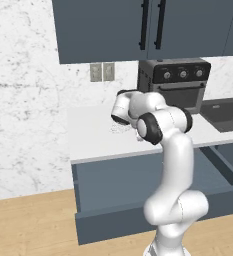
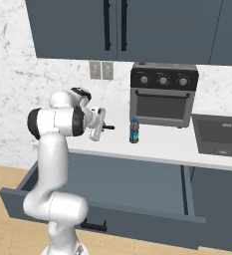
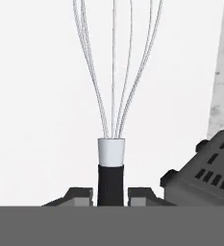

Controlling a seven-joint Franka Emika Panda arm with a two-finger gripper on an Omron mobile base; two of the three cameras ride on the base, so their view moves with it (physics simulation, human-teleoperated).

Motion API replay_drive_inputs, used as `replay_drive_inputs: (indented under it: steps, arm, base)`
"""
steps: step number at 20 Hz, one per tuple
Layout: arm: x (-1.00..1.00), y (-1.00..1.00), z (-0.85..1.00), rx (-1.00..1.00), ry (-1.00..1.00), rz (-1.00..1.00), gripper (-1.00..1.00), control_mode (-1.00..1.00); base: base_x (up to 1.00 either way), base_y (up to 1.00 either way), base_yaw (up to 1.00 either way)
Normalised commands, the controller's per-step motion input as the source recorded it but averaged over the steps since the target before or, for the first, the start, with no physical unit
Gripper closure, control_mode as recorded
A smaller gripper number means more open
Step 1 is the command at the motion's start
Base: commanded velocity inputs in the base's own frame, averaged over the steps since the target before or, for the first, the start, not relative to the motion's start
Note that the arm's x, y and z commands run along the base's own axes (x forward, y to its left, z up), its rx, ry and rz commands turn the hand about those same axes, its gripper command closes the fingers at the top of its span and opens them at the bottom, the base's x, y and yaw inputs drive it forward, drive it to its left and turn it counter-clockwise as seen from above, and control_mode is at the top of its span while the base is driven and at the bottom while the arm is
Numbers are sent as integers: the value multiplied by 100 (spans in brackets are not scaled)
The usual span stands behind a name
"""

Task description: Pick the whisk from the drawer and place it on the counter.

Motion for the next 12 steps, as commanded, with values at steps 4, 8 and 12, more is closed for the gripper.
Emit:
replay_drive_inputs:
  steps: [4,8,12]
  arm:
    - [38,60,-1,-15,18,0,-100,-100]
    - [26,22,32,-5,5,0,-100,-100]
    - [0,0,87,-1,1,0,-100,-100]
  base:
    - [0,0,0]
    - [0,0,0]
    - [0,0,0]
